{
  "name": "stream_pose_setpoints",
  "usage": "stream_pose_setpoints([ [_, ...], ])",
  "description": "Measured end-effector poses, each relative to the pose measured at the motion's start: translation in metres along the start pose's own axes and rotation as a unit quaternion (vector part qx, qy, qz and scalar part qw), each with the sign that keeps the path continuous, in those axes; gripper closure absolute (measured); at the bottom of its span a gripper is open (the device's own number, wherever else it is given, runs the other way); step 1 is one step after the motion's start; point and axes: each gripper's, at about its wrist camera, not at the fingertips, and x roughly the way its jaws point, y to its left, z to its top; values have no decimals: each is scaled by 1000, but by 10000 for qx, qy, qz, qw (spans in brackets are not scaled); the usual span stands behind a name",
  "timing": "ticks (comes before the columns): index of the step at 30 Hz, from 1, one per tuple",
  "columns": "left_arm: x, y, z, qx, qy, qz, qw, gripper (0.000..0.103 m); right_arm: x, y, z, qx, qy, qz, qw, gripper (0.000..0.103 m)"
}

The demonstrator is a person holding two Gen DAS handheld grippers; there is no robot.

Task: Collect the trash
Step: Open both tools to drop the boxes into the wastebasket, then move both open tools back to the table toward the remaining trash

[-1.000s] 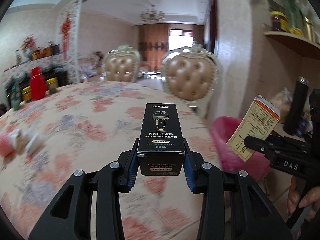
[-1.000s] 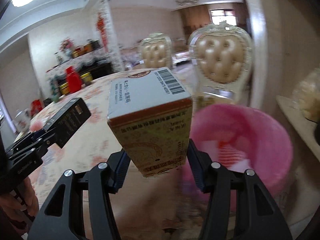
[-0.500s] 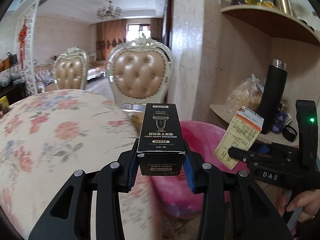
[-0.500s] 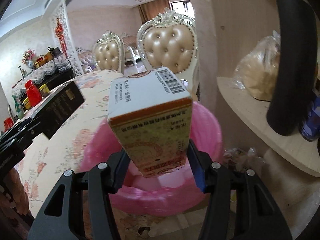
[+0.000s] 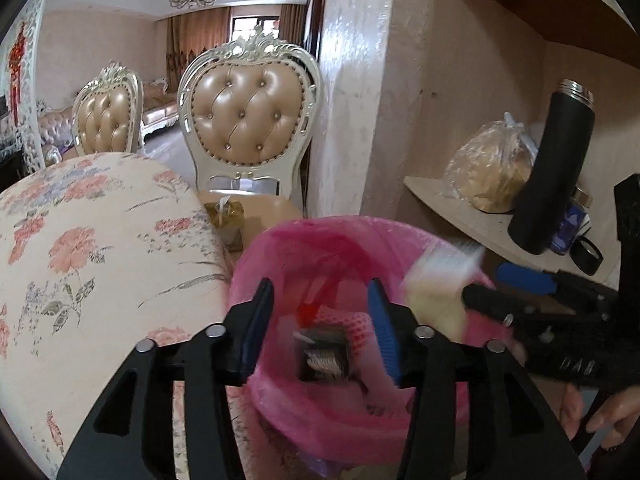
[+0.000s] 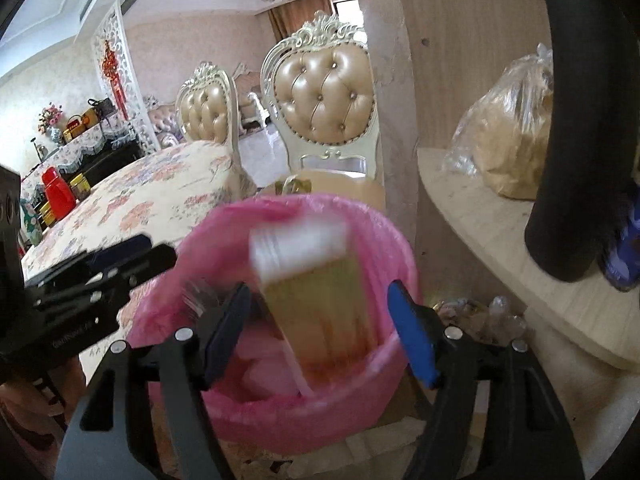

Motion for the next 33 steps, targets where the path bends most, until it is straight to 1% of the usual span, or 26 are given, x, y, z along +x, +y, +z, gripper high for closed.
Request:
stream_pose_setpoints([
  [2, -7, 8, -1, -78, -62, 73, 9999, 35, -1, 0, 3, -7, -61, -67, 10000, 29],
  [4, -21, 20, -4, -233, -219, 230, 9992, 26, -3, 0, 4, 17, -99, -88, 9999, 29],
  [6, -33, 31, -6, -348, -290, 384, 9982, 20, -7, 2, 3, 41, -131, -87, 9999, 29],
  [8, -49, 45, -9, -445, -367, 603, 9965, 11, -10, 8, 3, 31, -151, -50, 9999, 29],
  [9, -61, 55, -12, -515, -440, 781, 9946, 10, -11, 13, 2, 4, -143, -19, 9999, 29],
  [10, -70, 63, -14, -551, -464, 876, 9935, 10, -12, 16, 1, -18, -131, -2, 9999, 29],
  [13, -100, 85, -19, -581, -530, 1243, 9891, 10, -10, 37, 3, -120, -83, 138, 9998, 28],
  [14, -111, 93, -22, -571, -582, 1399, 9868, 10, -9, 51, 3, -179, -70, 246, 9995, 27],
  [16, -141, 115, -30, -544, -709, 1789, 9798, 10, -10, 70, 3, -274, -67, 408, 9988, 24],
  [17, -155, 126, -35, -537, -738, 1971, 9761, 9, -11, 88, 2, -371, -70, 543, 9978, 22],
  [20, -188, 155, -50, -539, -774, 2419, 9657, 9, -13, 130, -3, -619, -39, 820, 9947, 21],
  [22, -214, 182, -66, -597, -753, 2805, 9550, 9, -12, 159, -9, -787, 43, 1033, 9915, 19],
  [25, -247, 219, -86, -813, -661, 3190, 9419, 9, -7, 220, -20, -1190, 231, 1370, 9831, 18],
  [27, -272, 247, -100, -994, -660, 3467, 9304, 9, -7, 252, -25, -1368, 296, 1592, 9773, 18],
  [28, -282, 259, -105, -1062, -662, 3594, 9247, 9, -7, 276, -27, -1487, 326, 1749, 9727, 18],
  [29, -295, 277, -112, -1177, -632, 3784, 9160, 9, -8, 292, -30, -1580, 325, 1851, 9694, 18],
  [30, -304, 291, -118, -1279, -601, 3911, 9094, 9, -9, 309, -32, -1672, 316, 1943, 9661, 18],
  [31, -313, 300, -122, -1360, -599, 3996, 9045, 9, -9, 333, -36, -1805, 316, 2072, 9610, 18],
  [32, -325, 316, -129, -1501, -612, 4143, 8956, 9, -9, 347, -37, -1879, 326, 2144, 9580, 18],
  [33, -332, 325, -133, -1590, -621, 4225, 8901, 9, -9, 364, -40, -1965, 336, 2225, 9543, 18],
])
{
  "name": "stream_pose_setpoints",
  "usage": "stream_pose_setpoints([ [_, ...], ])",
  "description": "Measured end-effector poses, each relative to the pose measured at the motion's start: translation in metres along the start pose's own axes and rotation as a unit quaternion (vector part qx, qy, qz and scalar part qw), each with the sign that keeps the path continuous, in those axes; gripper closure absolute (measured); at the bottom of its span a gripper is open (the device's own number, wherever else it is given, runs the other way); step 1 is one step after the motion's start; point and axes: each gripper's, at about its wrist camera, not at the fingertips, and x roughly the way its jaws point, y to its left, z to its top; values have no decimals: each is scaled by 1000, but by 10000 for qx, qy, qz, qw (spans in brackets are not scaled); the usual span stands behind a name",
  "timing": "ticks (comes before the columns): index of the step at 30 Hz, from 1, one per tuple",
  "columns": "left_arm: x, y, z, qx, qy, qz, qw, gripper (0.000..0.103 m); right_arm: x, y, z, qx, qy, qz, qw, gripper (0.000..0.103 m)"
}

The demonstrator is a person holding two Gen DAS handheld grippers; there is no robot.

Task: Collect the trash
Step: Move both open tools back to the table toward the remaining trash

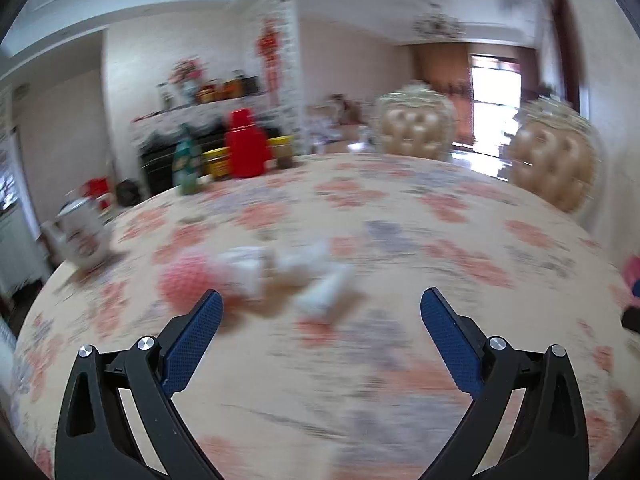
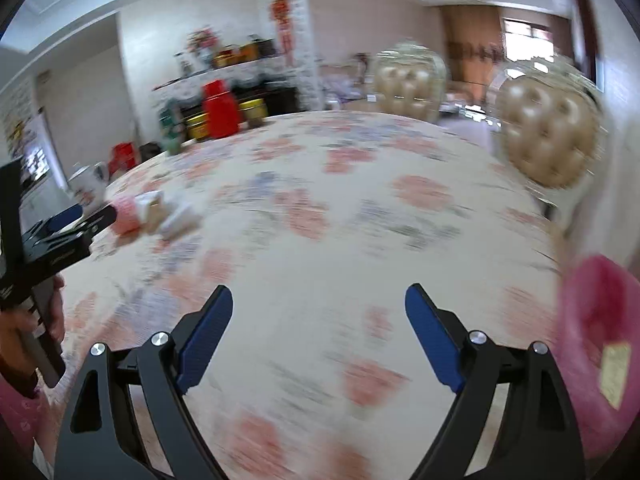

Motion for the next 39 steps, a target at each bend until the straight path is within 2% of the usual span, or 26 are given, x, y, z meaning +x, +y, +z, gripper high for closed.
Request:
stream_pose_setpoints([
  [5, 11, 55, 2, -371, 46, 391, 9985, 9, 42, 61, 25, -200, 155, 405, 9989, 18],
  [8, 16, 81, -3, -576, 42, 636, 9963, 9, 63, 86, 34, -288, 264, 453, 9982, 18],
  [12, 24, 117, -23, -1029, 181, 933, 9901, 9, 95, 119, 42, -516, 443, 500, 9964, 18],
  [18, 28, 153, -26, -1526, 388, 1239, 9797, 9, 137, 155, 50, -624, 640, 587, 9943, 18],
  [26, 23, 171, -26, -1884, 247, 1622, 9683, 9, 185, 196, 64, -926, 927, 752, 9885, 18],
  [33, 26, 184, -32, -2269, 335, 1719, 9580, 9, 228, 209, 74, -701, 1295, 525, 9877, 18],
  [36, 26, 185, -33, -2323, 351, 1680, 9574, 9, 239, 216, 76, -679, 1373, 478, 9870, 19],
  [39, 29, 180, -33, -2199, 386, 1666, 9604, 9, 249, 222, 77, -729, 1451, 414, 9859, 19],
])
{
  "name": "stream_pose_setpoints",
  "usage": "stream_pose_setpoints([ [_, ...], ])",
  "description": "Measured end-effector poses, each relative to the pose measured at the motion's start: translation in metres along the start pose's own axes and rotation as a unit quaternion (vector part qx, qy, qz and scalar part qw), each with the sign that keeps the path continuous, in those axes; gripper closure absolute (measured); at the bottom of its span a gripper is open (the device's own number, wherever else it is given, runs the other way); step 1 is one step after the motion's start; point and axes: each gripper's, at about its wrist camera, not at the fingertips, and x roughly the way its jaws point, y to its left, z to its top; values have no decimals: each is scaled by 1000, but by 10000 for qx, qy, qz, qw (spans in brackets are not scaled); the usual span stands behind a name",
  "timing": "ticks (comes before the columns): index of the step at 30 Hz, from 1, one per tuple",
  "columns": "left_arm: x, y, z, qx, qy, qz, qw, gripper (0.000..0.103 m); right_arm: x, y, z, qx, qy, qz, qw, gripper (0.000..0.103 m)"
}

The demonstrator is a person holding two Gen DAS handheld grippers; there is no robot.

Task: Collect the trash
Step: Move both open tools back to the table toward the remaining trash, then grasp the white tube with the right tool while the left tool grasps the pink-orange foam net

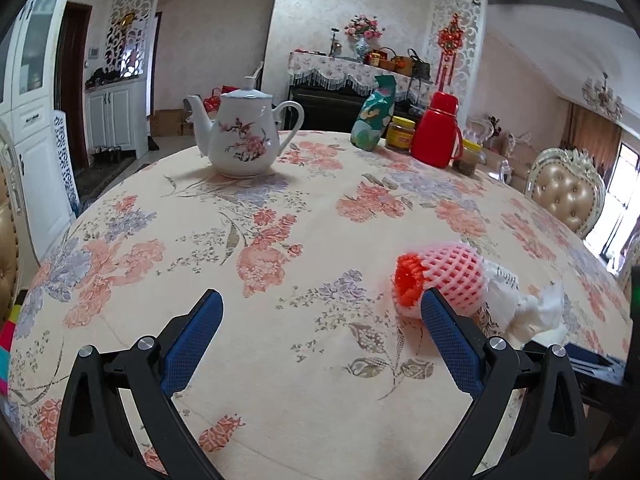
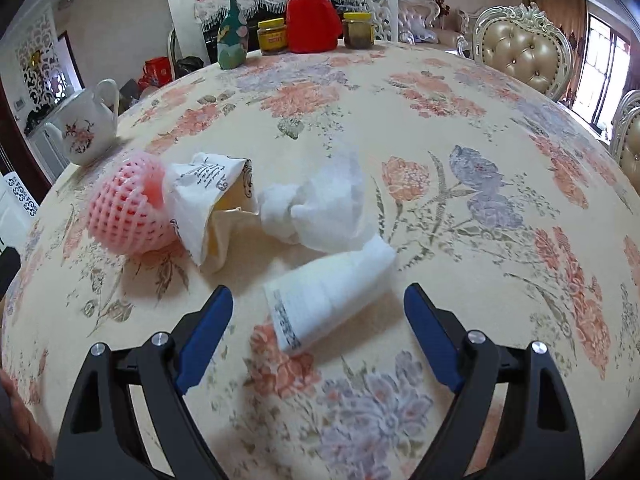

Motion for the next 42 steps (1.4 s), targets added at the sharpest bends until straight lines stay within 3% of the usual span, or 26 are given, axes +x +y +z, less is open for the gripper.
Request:
stream_pose_setpoints([
  [2, -1, -4, -1, 102, -10, -7, 9999, 9, 6, 1, 1, -35, 110, -106, 9999, 24],
  [4, -1, -8, -3, 194, -16, -45, 9998, 9, 10, 0, 0, 10, 176, -94, 9998, 36],
  [6, -2, -11, -4, 253, -26, -59, 9997, 9, 9, -1, -3, -59, 166, -163, 9997, 59],
  [9, -2, -12, -5, 285, -28, -80, 9996, 9, 1, -3, -10, -217, 135, -65, 9997, 81],
  [12, 0, -13, -6, 289, 7, -86, 9995, 9, -9, -5, -18, -365, 62, -45, 9993, 89],
  [22, 3, -18, -9, 378, 109, -139, 9991, 9, -56, -40, -47, -197, -402, -165, 9989, 93],
  [30, 3, -30, -13, 633, 210, -708, 9953, 9, -60, -70, -55, 390, -552, -58, 9977, 94],
  [35, 11, -36, -16, 708, 473, -984, 9915, 9, -66, -67, -55, 331, -693, -133, 9970, 94],
  [42, 19, -63, -13, 842, 875, -902, 9885, 9, -67, -55, -55, 42, -719, -280, 9970, 94],
])
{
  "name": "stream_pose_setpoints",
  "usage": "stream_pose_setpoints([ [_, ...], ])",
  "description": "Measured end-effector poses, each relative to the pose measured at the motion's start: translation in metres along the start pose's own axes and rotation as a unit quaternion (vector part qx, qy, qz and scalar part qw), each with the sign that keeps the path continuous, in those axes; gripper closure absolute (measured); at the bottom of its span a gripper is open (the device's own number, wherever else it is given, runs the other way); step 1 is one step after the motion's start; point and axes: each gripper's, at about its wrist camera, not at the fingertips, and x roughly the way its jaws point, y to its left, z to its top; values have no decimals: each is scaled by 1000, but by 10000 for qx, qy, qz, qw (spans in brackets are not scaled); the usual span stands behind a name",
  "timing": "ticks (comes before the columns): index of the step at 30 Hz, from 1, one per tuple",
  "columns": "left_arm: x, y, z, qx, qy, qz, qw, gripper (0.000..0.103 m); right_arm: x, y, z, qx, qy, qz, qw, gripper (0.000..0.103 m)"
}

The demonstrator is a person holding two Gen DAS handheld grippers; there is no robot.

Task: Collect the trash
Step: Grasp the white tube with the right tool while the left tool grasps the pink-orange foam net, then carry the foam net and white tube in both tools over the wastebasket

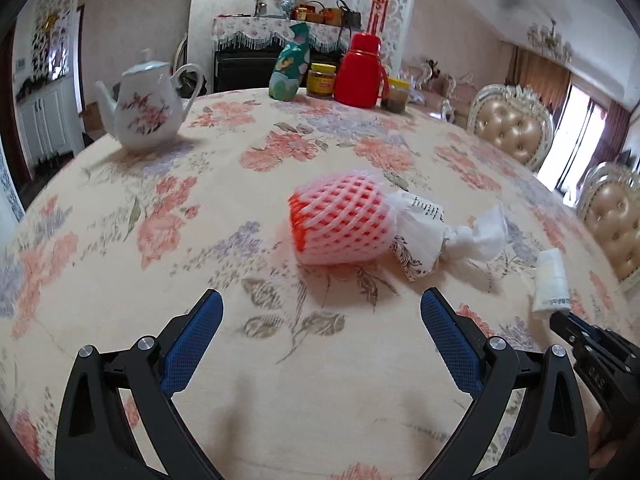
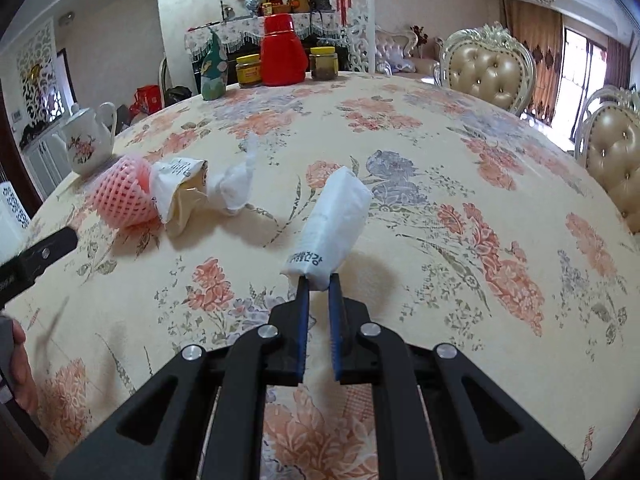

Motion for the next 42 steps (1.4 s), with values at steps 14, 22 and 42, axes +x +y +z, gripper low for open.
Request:
stream_pose_setpoints([
  [14, 63, -21, 42, -167, 218, 60, 9996, 55, 2, 0, 1, 37, 24, -25, 10000, 94],
  [22, 12, -22, 11, 185, -242, 66, 9995, 66, 1, 0, 1, 7, 33, 16, 10000, 94],
  [42, -70, -48, -55, 594, -589, -160, 9964, 65, -37, -14, -20, 196, -82, 716, 9972, 94],
])
